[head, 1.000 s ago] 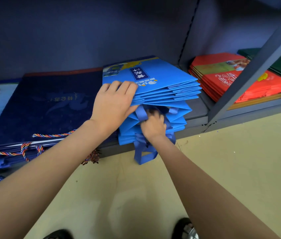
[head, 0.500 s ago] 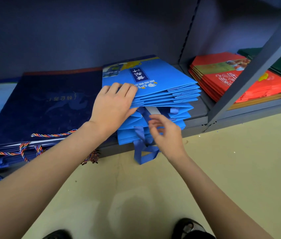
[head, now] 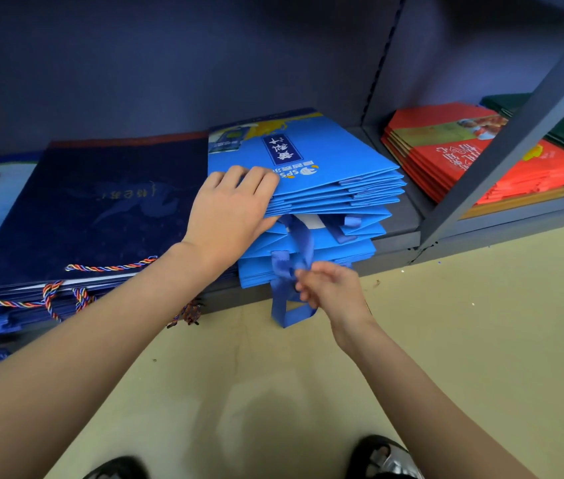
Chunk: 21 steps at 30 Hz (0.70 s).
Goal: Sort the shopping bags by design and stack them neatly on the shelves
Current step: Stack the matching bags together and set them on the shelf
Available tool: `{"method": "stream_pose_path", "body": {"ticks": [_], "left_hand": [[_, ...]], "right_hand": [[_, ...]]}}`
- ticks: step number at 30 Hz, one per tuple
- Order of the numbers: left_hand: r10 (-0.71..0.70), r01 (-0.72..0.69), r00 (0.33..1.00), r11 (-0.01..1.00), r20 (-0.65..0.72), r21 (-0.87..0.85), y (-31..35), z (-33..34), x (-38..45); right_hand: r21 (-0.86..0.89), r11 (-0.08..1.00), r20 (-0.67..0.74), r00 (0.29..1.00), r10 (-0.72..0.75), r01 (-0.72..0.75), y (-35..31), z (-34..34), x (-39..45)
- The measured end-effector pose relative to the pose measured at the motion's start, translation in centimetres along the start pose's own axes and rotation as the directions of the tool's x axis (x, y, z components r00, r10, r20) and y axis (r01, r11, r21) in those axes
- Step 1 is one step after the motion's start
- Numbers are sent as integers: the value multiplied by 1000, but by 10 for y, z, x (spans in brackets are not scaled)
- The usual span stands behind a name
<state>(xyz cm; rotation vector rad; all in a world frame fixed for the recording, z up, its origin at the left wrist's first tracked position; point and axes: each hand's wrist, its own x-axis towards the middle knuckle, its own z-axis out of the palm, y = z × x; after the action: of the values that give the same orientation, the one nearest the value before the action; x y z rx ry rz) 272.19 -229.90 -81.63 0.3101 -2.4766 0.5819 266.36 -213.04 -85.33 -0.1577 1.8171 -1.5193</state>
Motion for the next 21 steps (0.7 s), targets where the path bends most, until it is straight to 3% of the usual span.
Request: {"method": "stream_pose_path", "body": {"ticks": [4, 9, 10, 11, 12, 13, 15, 17, 18, 21], "left_hand": [[8, -8, 1000, 1000, 20, 10, 2, 0, -3], [5, -5, 1000, 1000, 6, -2, 0, -1, -1], [4, -4, 1000, 1000, 7, -3, 0, -1, -1], [6, -6, 1000, 1000, 7, -5, 1, -1, -1], [8, -8, 1000, 1000, 8, -5, 1, 0, -2], [12, -12, 1000, 1000, 7, -1, 2, 1, -3], [16, -16, 1000, 1000, 8, 12, 2, 1, -4], [16, -16, 1000, 1000, 15, 20, 3, 1, -4], [16, -16, 1000, 1000, 20, 25, 3, 0, -4], [19, -20, 999, 1000, 30, 21, 3, 1, -6]], "right_hand": [[277, 944, -85, 984, -160, 177, -25, 3, 14], [479, 874, -123, 992, -24, 81, -15, 17, 28], [346, 929, -181, 981, -70, 130, -7, 20, 31], [77, 972, -215, 956, -201, 221, 2, 21, 34], [-234, 923, -178, 920, -349, 305, 9, 22, 36], [-439, 819, -99, 886, -453, 369, 14, 25, 38], [-560, 700, 8, 848, -530, 443, 19, 27, 42], [-537, 749, -41, 874, -483, 389, 17, 28, 50], [-475, 826, -103, 913, -396, 304, 14, 28, 56], [-33, 997, -256, 964, -70, 64, 0, 31, 65]]}}
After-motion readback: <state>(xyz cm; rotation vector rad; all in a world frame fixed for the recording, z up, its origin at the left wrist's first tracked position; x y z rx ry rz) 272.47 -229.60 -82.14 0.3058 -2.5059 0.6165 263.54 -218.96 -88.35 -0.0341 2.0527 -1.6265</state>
